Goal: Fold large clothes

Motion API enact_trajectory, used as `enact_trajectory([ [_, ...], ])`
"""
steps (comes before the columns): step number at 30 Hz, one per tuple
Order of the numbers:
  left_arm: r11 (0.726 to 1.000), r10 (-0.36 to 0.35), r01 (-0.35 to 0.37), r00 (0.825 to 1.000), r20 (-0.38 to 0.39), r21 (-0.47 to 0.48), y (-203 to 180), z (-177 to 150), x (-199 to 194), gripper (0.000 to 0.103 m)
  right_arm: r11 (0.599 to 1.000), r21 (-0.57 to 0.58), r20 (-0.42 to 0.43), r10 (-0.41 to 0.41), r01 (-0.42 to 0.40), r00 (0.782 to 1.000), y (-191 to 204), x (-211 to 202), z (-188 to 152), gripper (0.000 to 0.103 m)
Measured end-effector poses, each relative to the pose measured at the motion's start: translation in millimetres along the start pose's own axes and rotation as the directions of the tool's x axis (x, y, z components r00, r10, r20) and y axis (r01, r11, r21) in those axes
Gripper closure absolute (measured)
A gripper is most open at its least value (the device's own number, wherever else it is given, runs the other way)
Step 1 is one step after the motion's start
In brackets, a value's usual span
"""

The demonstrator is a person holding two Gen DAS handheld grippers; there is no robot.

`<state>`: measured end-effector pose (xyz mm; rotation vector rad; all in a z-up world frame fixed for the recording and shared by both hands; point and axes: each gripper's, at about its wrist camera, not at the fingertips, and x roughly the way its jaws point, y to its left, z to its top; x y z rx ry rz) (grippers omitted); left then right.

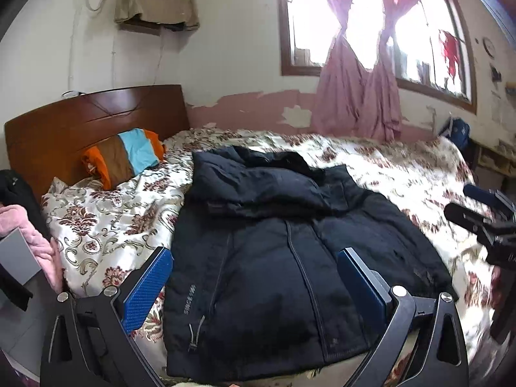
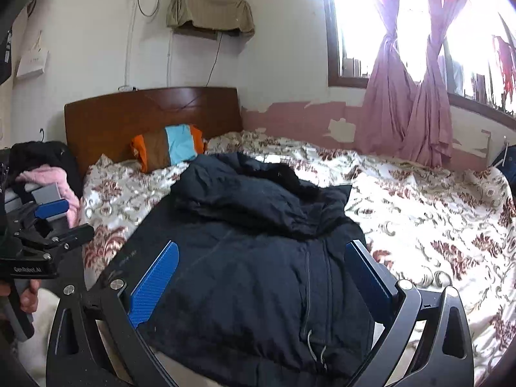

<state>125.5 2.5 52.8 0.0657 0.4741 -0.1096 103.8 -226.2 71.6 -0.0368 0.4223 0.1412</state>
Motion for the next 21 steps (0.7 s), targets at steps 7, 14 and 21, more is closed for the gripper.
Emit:
enact_trajectory([
  [7,0.998,-0.032,0.035,0.998,-0.061,0.051,-16.1,-33.2,10.4,0.000,1.000,0.026,-0.038,0.018,-0.017,0.999,-2.5,-4.7,-27.2,0.002],
  [14,0.999,-0.018,0.024,0.988,-0.155,0.035,-17.5,-61.4,21.7,0.000,0.998,0.052,-0.053,-0.033,0.035,0.998,-5.3,0.0,-50.3,0.002],
  [21,0.994,0.043,-0.025,0.983,-0.176,0.103,-18.9,-80.8,21.1,0.000,0.998,0.004,-0.102,-0.060,0.060,0.993,-4.1,8.7,-58.1,0.002],
])
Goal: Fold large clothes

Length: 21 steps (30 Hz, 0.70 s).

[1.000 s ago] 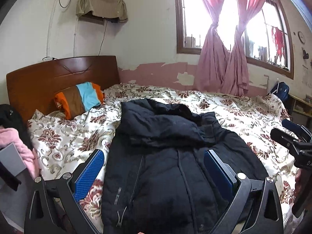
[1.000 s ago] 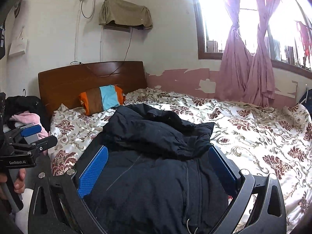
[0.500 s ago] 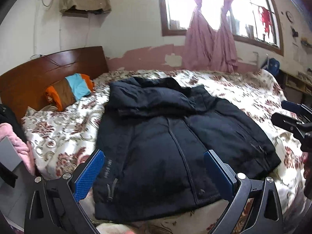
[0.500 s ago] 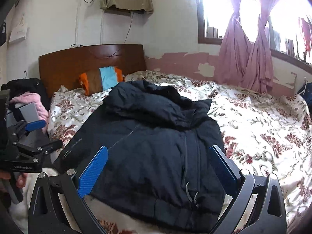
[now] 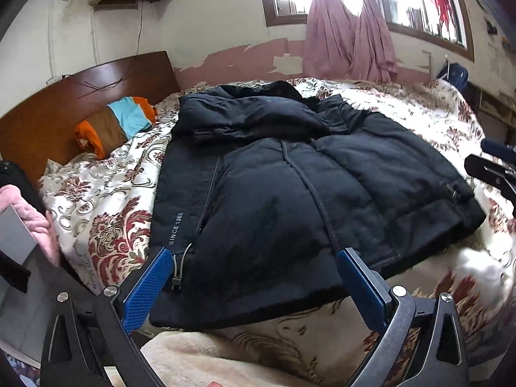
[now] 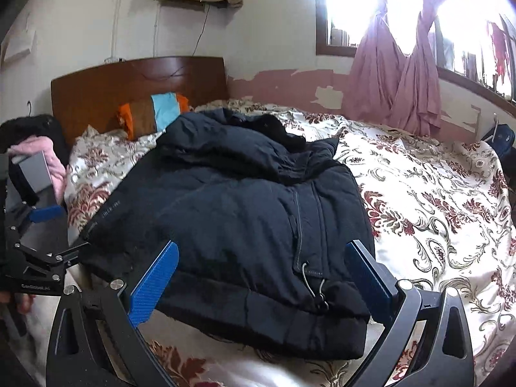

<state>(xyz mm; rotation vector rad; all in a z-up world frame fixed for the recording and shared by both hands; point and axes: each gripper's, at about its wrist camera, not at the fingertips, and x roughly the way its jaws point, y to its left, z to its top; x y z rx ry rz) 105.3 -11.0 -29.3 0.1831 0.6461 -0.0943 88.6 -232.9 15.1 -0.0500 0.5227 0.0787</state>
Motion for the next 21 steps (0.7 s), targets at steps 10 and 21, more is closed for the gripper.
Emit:
enact_trajectory([
  [10,1.000,0.017,-0.017,1.000,-0.019,0.002,8.6,-26.6,-6.5,0.000,0.999,-0.044,-0.006,0.025,-0.026,1.000,17.2,-10.0,-10.2,0.002],
  [21,0.997,0.045,-0.039,0.995,-0.093,0.061,17.1,-40.1,2.8,0.000,0.996,-0.091,-0.123,-0.018,0.007,0.992,7.7,-5.5,-41.0,0.002],
])
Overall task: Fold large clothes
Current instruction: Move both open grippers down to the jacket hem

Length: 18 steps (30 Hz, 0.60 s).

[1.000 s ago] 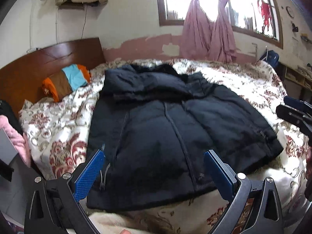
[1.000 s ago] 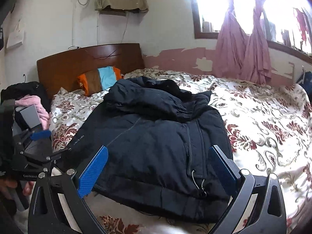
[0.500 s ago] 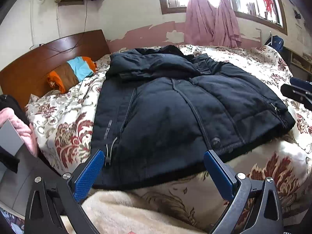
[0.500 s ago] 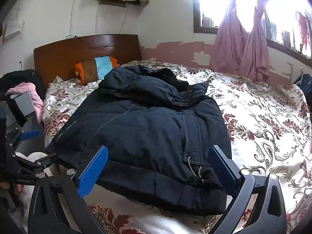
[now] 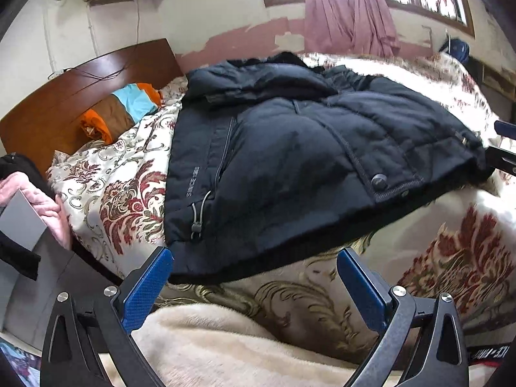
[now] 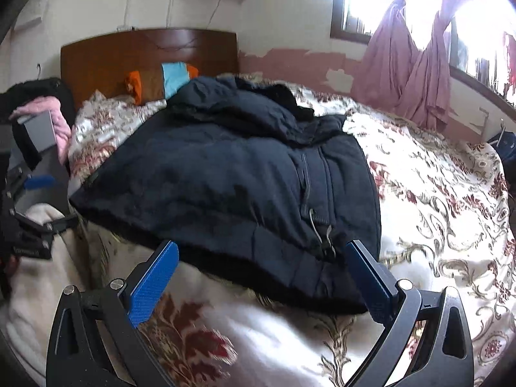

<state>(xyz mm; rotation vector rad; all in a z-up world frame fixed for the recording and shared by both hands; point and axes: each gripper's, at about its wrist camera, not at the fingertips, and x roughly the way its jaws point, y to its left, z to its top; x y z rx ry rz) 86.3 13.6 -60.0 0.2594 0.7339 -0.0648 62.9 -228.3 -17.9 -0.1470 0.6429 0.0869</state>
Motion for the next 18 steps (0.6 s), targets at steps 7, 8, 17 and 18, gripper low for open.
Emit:
enact_trajectory([
  [7,0.996,0.066,-0.065,0.998,-0.013,0.066,-2.0,2.7,2.8,0.000,0.998,-0.053,-0.096,-0.051,0.046,0.994,-1.5,21.7,-15.0,0.002],
  [8,0.995,0.072,-0.070,0.997,-0.014,0.068,-2.4,3.4,3.7,0.000,0.996,-0.063,-0.107,-0.062,0.055,0.992,-1.3,24.8,-16.3,0.002],
  [17,0.982,0.040,-0.011,0.987,-0.153,0.188,-12.9,-8.4,29.7,0.000,0.986,-0.149,-0.121,-0.095,0.076,0.988,8.1,27.7,-16.3,0.002],
  [18,0.980,0.045,-0.012,0.986,-0.160,0.200,-14.1,-10.0,31.8,0.000,0.982,-0.165,-0.119,-0.108,0.088,0.987,10.0,28.4,-15.2,0.002],
])
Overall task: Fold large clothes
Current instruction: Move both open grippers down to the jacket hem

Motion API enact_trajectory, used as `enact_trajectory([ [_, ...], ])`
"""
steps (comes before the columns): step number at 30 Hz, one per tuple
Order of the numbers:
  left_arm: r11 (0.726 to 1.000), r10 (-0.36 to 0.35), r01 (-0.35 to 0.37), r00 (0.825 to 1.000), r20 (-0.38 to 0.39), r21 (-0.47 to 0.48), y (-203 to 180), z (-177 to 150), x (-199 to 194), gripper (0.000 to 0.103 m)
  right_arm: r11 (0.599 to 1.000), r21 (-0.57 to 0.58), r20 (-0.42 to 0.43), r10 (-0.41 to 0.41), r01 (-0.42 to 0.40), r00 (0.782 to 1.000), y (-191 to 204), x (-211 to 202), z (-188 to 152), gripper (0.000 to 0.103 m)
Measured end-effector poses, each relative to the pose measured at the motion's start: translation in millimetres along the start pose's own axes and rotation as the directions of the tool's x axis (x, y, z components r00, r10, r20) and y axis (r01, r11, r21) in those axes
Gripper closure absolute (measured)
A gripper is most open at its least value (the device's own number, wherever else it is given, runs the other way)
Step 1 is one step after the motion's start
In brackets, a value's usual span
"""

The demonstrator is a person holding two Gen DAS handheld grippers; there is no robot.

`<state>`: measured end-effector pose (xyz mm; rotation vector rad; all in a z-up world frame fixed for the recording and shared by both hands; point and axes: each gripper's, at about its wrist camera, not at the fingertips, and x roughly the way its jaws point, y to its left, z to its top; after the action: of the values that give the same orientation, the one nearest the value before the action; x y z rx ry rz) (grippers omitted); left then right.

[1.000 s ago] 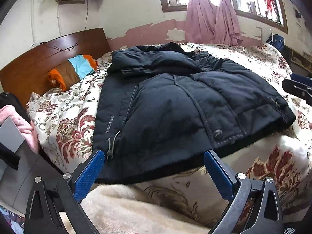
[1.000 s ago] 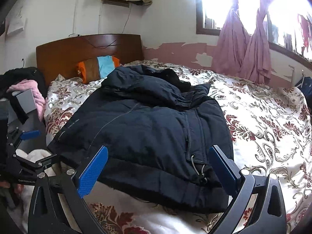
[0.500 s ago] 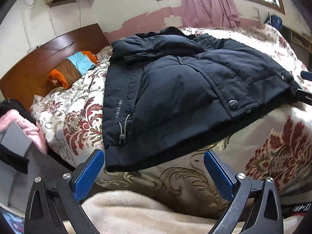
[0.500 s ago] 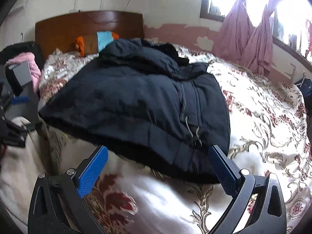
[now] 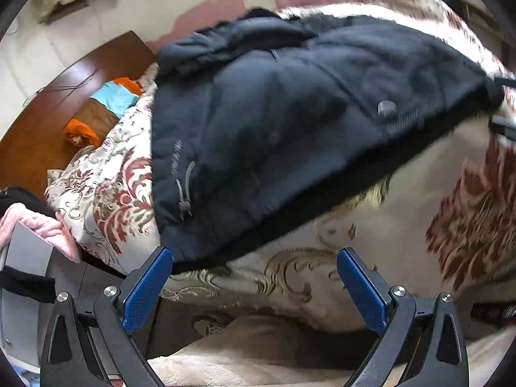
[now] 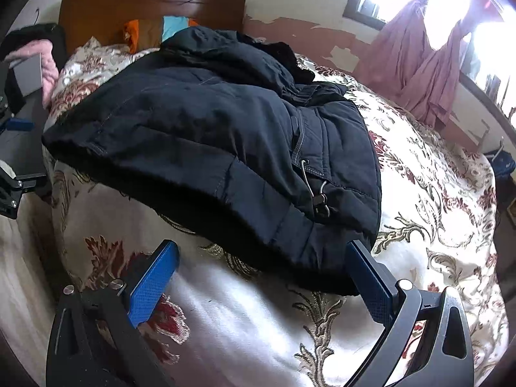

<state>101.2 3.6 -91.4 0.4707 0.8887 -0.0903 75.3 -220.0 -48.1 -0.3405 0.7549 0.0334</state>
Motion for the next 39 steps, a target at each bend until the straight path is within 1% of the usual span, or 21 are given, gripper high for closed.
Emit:
enact_trajectory([
  [3,0.999,0.039,-0.039,0.999,0.003,0.025,-2.4,-0.5,2.8,0.000,0.997,-0.049,0.031,-0.060,0.062,0.998,6.7,-1.9,4.1,0.002],
  [4,0.996,0.076,-0.076,0.997,0.004,0.039,-4.3,-0.2,4.1,0.000,0.994,-0.067,0.042,-0.081,0.084,0.996,10.6,-2.4,4.9,0.002],
  [6,0.979,0.171,-0.172,0.985,0.018,0.106,-14.2,-1.0,8.0,0.000,0.989,-0.091,0.053,-0.110,0.115,0.992,16.1,-3.0,6.3,0.002],
  [8,0.963,0.207,-0.210,0.978,0.032,0.169,-24.9,-2.4,10.8,0.000,0.983,-0.114,0.065,-0.134,0.141,0.989,21.7,-2.1,6.5,0.002],
  [11,0.942,0.219,-0.224,0.974,0.050,0.250,-38.8,-7.0,12.6,0.000,0.979,-0.132,0.077,-0.148,0.157,0.986,24.6,-0.6,7.6,0.002],
  [13,0.936,0.204,-0.208,0.978,0.043,0.285,-42.7,-9.0,14.8,0.000,0.980,-0.127,0.076,-0.146,0.155,0.986,24.3,0.8,8.8,0.002],
  [17,0.927,0.207,-0.195,0.978,-0.002,0.319,-42.2,-9.0,27.9,0.000,0.983,-0.116,0.065,-0.134,0.140,0.989,22.5,3.6,12.8,0.002],
  [19,0.921,0.210,-0.197,0.978,-0.005,0.336,-42.1,-6.3,32.0,0.000,0.983,-0.114,0.067,-0.136,0.143,0.988,21.7,5.1,13.5,0.002],
  [23,0.890,0.234,-0.231,0.971,0.042,0.392,-52.6,0.8,36.2,0.000,0.987,-0.103,0.053,-0.119,0.124,0.991,17.0,12.0,15.7,0.002],
  [26,0.868,0.259,-0.257,0.964,0.055,0.425,-61.3,2.4,42.6,0.000,0.992,-0.078,0.043,-0.095,0.098,0.995,12.2,14.9,15.8,0.002],
  [28,0.851,0.276,-0.276,0.959,0.066,0.446,-66.0,0.7,44.9,0.000,0.994,-0.065,0.044,-0.090,0.093,0.995,9.7,16.6,14.6,0.002],
  [29,0.848,0.279,-0.280,0.958,0.070,0.450,-67.0,0.6,45.2,0.000,0.994,-0.063,0.046,-0.092,0.095,0.995,9.3,17.2,14.4,0.002],
  [31,0.852,0.271,-0.272,0.960,0.069,0.446,-65.5,1.5,44.2,0.000,0.993,-0.060,0.052,-0.100,0.103,0.994,8.3,18.3,14.1,0.002],
  [33,0.867,0.253,-0.254,0.966,0.061,0.427,-60.4,4.5,44.4,0.000,0.992,-0.057,0.058,-0.111,0.114,0.992,8.0,18.7,15.3,0.002],
  [36,0.904,0.220,-0.225,0.974,0.054,0.364,-45.7,11.4,42.7,0.000,0.991,-0.052,0.067,-0.119,0.122,0.991,8.3,19.2,18.4,0.002],
  [38,0.931,0.192,-0.201,0.980,0.060,0.304,-33.5,17.3,39.0,0.000,0.991,-0.050,0.071,-0.119,0.122,0.990,6.4,20.5,21.2,0.002],
  [39,0.938,0.185,-0.194,0.981,0.061,0.286,-29.1,17.6,37.1,0.000,0.991,-0.047,0.075,-0.121,0.124,0.990,6.1,20.6,22.3,0.002],
])
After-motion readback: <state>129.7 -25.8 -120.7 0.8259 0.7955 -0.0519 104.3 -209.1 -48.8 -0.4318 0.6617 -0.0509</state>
